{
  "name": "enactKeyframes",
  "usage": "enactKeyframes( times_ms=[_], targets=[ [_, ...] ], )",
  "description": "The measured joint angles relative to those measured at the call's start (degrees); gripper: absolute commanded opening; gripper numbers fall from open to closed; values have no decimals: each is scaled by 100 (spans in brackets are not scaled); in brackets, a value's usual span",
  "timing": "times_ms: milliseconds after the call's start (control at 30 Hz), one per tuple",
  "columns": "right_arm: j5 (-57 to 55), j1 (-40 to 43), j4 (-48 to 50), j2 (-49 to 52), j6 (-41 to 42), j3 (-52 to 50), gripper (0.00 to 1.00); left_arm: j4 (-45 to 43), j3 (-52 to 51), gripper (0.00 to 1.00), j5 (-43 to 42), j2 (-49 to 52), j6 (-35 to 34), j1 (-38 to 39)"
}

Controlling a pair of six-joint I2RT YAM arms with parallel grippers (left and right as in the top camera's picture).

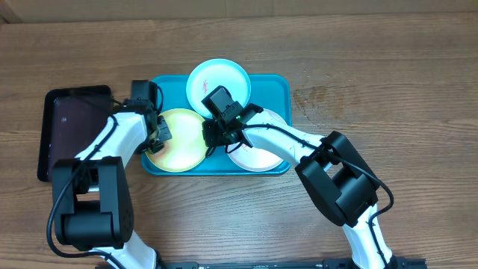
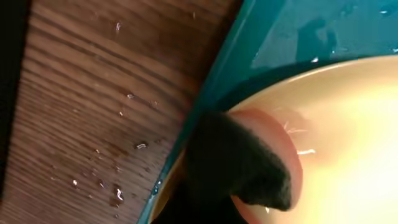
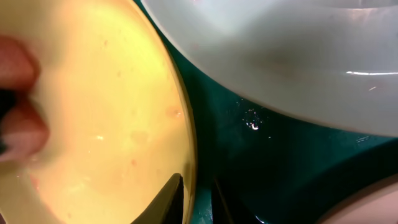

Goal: Clean dirty plates on tray and stack at the side
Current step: 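Hold the yellow plate with the right gripper while left sponge scrubs it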

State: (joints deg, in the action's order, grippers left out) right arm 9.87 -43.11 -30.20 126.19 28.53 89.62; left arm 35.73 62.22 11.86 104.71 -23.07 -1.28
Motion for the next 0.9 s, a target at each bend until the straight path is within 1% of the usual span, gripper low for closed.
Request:
enactKeyframes(
  times_ms=[100,167,267,367,500,767,900],
  targets=[
    [20,0,13,0,-2,0,17,-136,0,4,-28,7,129,4],
    [15,0,13,0,-2,0,17,-240,0,4,-254,9,197,-2],
    [15,2,11,0,-2,0,17,-463,0,4,-896,9,179,-39],
    [13,2,13,0,0,0,17,-704,0,4,-1552,11,-17,-61],
    [13,7,9,0,0,0,17,-916,0,4,-2153,44,-227,-59],
    [11,7,7,0,-7,0,17,-1071,0,4,-2949,262,-358,-61],
    [11,11,-9,0,-4,0,17,-981,2,4,-3217,306,-214,-66]
  ],
)
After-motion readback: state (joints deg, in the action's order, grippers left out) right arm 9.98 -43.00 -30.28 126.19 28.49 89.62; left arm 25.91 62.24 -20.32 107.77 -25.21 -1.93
